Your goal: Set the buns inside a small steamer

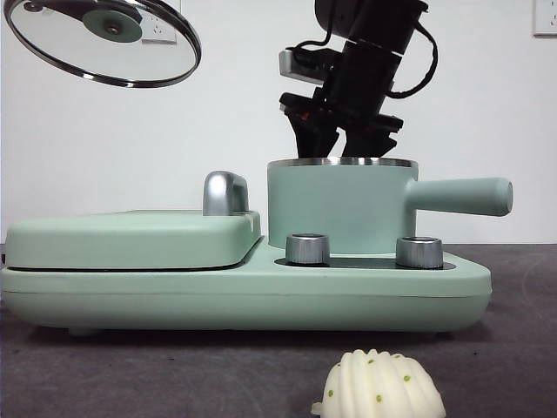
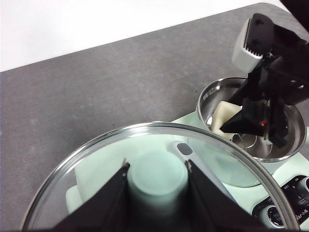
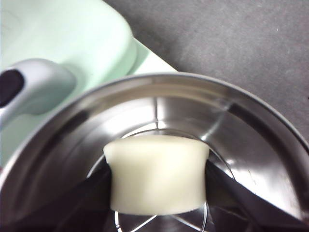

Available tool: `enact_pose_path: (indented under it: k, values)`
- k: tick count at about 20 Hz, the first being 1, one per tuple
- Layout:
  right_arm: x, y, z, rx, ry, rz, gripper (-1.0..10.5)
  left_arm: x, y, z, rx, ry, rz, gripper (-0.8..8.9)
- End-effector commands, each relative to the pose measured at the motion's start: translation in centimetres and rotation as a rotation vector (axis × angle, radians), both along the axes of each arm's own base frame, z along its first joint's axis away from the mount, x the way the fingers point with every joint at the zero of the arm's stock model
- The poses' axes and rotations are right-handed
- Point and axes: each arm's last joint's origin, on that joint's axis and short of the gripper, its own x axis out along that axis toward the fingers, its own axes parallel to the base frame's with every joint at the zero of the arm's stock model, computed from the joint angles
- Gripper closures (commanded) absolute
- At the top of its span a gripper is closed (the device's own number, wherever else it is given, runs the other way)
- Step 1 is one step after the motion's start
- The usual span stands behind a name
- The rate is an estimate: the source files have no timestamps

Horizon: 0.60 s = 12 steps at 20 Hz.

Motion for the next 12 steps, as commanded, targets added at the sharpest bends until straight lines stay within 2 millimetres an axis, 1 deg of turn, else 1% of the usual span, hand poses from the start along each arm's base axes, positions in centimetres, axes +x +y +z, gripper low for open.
enact_pose_path:
  k: [1,3,5,6,9,12]
  values:
    - [0.6,0.6,-0.5,0.002,-0.006,0.009,6.2,0.0,-0.1,0.8,-0.008,-0.053,-0.009,8.03]
    - [0.7,0.6,-0.4,0.006,-0.012,0.01,6.1,0.0,-0.1,0.8,-0.008,-0.053,-0.009,8.03]
    - [0.7,0.7,-0.1,0.019,-0.029,0.013,5.8,0.0,-0.1,0.8,-0.007,-0.052,-0.009,8.03]
    - [0.7,0.6,0.5,0.026,-0.042,0.013,5.5,0.0,-0.1,0.8,-0.007,-0.052,-0.009,8.03]
    - [-0.1,0.2,3.1,0.045,-0.076,0.012,5.4,0.0,-0.1,0.8,-0.007,-0.052,-0.009,8.03]
    - [-2.3,-0.8,5.7,0.037,-0.039,0.002,5.5,0.0,-0.1,0.8,-0.007,-0.052,-0.009,8.03]
